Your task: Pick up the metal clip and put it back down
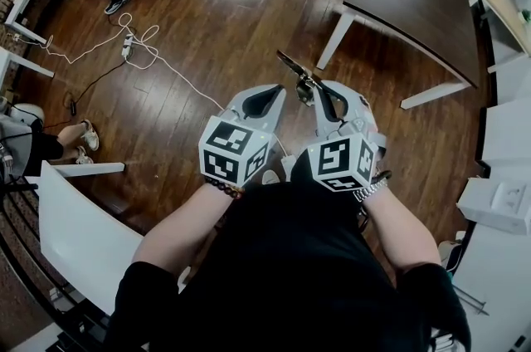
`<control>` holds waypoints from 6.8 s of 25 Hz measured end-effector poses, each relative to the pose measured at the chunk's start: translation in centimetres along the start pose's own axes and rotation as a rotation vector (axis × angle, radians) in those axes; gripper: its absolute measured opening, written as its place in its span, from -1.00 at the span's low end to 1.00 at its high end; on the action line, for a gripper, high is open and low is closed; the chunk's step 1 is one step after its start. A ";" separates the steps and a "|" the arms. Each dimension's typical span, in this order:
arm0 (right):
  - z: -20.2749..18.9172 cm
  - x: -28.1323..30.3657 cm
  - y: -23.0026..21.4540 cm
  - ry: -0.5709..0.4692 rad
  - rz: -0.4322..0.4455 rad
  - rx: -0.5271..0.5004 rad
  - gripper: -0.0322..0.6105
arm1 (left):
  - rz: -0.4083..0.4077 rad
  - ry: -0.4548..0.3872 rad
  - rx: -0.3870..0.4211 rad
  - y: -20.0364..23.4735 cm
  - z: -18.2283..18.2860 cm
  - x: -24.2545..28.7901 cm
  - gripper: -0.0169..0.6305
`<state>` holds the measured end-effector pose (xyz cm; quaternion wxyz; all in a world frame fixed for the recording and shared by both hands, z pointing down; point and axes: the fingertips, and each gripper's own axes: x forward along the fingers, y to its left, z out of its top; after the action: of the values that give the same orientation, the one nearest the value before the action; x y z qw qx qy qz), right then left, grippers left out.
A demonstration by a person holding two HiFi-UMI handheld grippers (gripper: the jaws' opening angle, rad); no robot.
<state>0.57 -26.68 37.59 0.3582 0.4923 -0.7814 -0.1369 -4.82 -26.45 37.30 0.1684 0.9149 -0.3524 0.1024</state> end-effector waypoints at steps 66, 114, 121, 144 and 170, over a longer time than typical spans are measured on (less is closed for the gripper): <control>-24.2 8.6 -34.0 0.076 -0.142 0.195 -0.90 | -0.163 0.132 0.101 -10.8 9.7 40.7 -0.90; -46.4 29.8 -51.0 0.391 -0.051 -0.053 -0.90 | -0.208 0.366 -0.024 -5.2 10.0 71.2 -0.90; -49.6 32.7 -51.4 0.389 -0.009 -0.159 -0.90 | -0.161 0.409 -0.060 -4.8 8.4 74.4 -0.91; -52.5 34.0 -49.2 0.366 0.050 -0.245 -0.72 | -0.082 0.451 -0.087 -4.4 6.5 75.2 -0.91; -44.7 23.3 -46.8 0.327 -0.114 -0.035 -0.92 | -0.162 0.277 -0.004 -9.0 9.4 64.4 -0.90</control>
<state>57.03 -63.01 52.54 0.4806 0.5452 -0.6811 -0.0887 49.04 -63.06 46.25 0.2246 0.9172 -0.2510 0.2128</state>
